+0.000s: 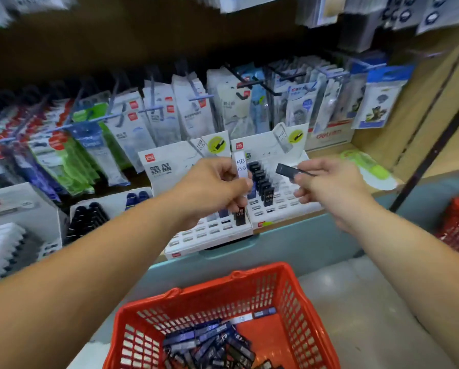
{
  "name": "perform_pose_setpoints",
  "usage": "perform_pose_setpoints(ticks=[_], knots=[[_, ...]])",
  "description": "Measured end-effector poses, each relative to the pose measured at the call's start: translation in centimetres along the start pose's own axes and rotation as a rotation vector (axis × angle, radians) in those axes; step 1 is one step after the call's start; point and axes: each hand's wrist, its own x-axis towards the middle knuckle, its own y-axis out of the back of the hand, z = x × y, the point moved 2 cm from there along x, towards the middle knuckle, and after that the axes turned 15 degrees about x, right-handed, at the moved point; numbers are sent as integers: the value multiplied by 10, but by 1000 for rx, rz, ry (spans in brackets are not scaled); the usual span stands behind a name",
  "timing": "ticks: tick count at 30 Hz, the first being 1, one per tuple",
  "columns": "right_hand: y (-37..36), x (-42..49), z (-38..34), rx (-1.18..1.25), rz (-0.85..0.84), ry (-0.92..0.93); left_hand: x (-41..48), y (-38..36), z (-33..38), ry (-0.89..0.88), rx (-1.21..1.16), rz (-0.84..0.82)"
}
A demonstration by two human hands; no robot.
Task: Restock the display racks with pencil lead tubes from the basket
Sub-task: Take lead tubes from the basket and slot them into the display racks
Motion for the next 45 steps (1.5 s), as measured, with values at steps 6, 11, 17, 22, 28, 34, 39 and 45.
perform_pose_setpoints(ticks=[6, 11, 17, 22, 28, 34, 39, 45], knots=[[-3, 51, -22, -216, -114, 19, 30, 0, 8, -15, 129, 19], [6, 64, -6, -296, -168, 115, 44, -12, 5, 16, 140, 62], [27, 66, -9, -83, -179, 145, 56, -24, 10, 13, 162, 112], [25, 65, 3, 5, -189, 80, 60, -35, 26, -16, 122, 128], [32, 67, 9, 33, -157, 33, 82, -51, 26, -62, 244, 159], [42, 66, 14, 94, -151, -14, 93, -68, 10, -99, 516, 148], [50, 63, 15, 126, -164, -25, 98, -65, 8, -136, 624, 159], [38, 51, 9, 99, -350, 40, 97, -68, 12, -173, 792, 53]])
